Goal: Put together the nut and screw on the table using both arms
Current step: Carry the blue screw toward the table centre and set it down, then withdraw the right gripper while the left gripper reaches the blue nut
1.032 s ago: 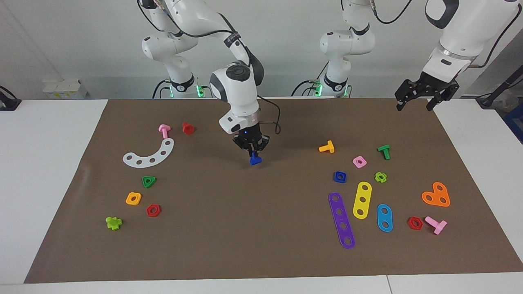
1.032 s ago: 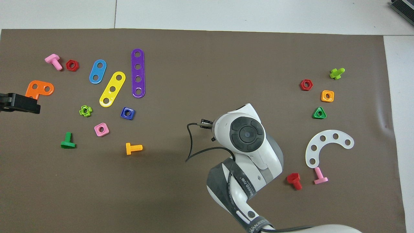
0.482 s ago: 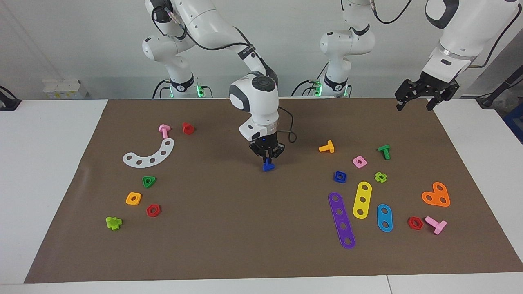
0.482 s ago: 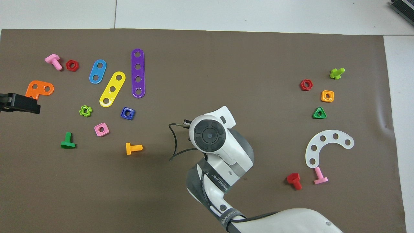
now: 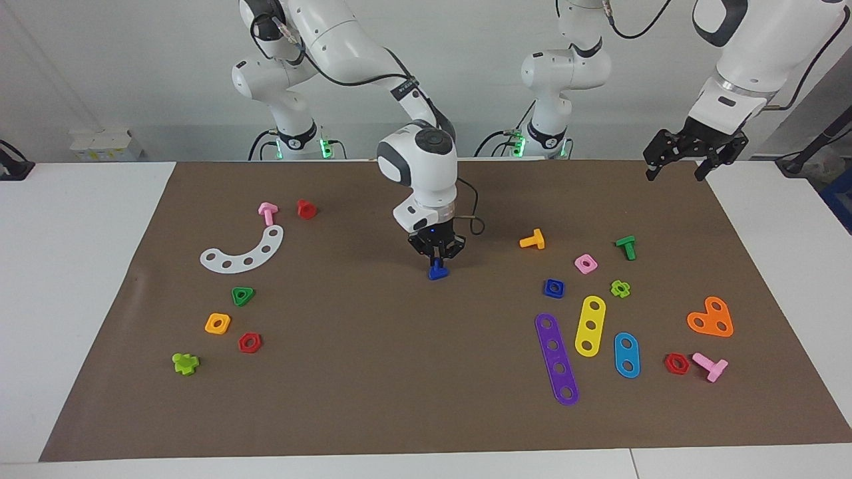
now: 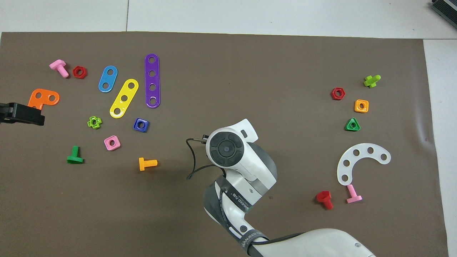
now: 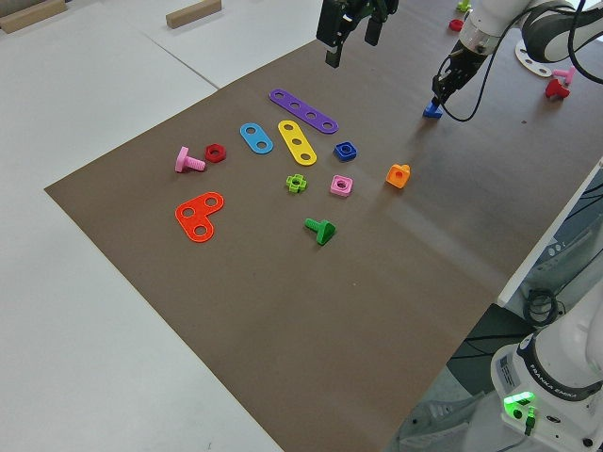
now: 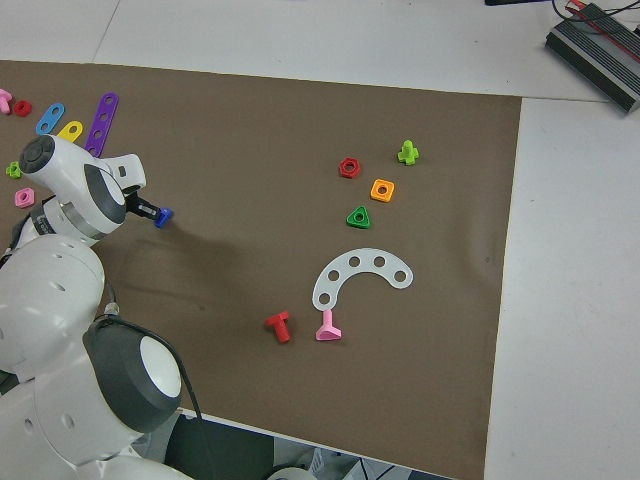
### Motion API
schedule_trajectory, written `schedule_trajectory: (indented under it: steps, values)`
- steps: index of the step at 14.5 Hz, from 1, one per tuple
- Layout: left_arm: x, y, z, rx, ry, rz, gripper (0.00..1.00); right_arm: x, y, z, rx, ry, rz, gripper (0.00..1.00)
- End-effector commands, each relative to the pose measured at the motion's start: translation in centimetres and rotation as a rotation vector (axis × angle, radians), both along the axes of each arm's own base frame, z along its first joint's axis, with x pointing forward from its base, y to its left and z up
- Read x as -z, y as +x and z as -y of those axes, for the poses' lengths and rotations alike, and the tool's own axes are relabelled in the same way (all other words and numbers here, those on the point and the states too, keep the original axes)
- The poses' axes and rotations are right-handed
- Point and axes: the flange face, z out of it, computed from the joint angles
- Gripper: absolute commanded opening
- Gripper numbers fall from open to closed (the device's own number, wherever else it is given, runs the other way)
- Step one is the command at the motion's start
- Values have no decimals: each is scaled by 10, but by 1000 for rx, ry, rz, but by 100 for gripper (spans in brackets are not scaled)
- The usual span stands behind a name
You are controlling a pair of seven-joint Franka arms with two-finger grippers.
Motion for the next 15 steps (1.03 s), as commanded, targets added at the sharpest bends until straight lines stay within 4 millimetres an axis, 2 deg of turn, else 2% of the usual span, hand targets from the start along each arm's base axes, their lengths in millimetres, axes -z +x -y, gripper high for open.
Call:
schedule_trajectory:
  steps: [1, 4, 7, 8, 11, 13, 15]
  values:
    - [-2, -7, 3, 12, 20, -5, 100, -31, 7, 20, 42, -12, 22, 100]
    - [-2, -8, 6, 12, 20, -5, 100, -90, 24, 65, 91, 9, 62, 100]
    - [5, -6, 18, 35, 12, 6, 100, -141, 39, 133, 72, -13, 58, 100]
    - [11, -10, 32, 60, 12, 23, 100, -155, 42, 159, 71, -14, 48, 100]
    - [40, -7, 69, 126, 7, 29, 100, -199, 45, 235, 38, 20, 16, 100]
    - [70, 7, 95, 140, 6, 14, 100, -222, 44, 285, 17, 5, 15, 100]
    - [106, 23, 132, 104, 3, 16, 100, -239, 43, 322, -13, -9, 10, 100]
